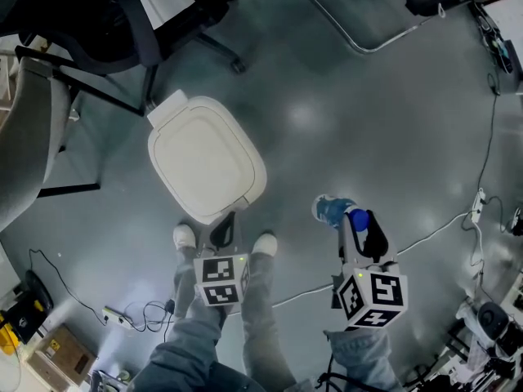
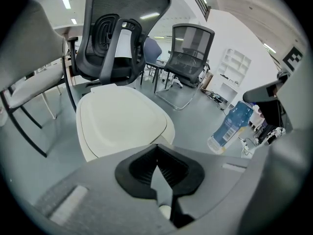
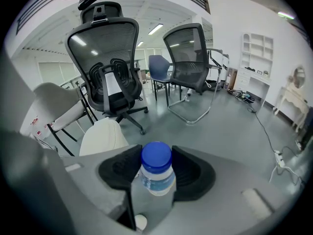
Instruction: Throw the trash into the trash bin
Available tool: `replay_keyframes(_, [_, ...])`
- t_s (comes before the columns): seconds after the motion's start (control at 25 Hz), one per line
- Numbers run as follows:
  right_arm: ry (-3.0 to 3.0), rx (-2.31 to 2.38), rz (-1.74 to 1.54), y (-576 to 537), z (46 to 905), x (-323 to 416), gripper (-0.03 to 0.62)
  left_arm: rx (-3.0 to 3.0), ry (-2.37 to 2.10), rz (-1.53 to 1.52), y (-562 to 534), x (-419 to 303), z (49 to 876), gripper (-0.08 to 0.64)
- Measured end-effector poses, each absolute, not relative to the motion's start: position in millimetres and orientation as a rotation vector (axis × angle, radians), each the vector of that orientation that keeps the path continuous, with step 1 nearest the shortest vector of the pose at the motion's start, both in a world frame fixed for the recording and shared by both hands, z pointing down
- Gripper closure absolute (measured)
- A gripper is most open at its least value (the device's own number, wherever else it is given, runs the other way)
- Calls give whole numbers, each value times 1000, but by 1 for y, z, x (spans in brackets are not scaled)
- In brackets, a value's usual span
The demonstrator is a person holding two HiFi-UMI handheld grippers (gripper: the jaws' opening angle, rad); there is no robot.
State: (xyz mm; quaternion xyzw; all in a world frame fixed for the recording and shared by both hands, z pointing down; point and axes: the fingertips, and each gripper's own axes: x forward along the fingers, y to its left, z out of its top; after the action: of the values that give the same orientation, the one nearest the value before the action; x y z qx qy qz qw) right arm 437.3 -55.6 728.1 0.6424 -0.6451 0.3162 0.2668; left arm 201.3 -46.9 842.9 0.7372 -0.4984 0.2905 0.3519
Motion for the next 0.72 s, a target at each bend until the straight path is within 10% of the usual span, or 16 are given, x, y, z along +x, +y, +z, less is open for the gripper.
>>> replay_keyframes(0.72, [-1731, 1741, 872, -53, 732, 445, 397, 1796, -1359, 806, -38, 202, 862, 551])
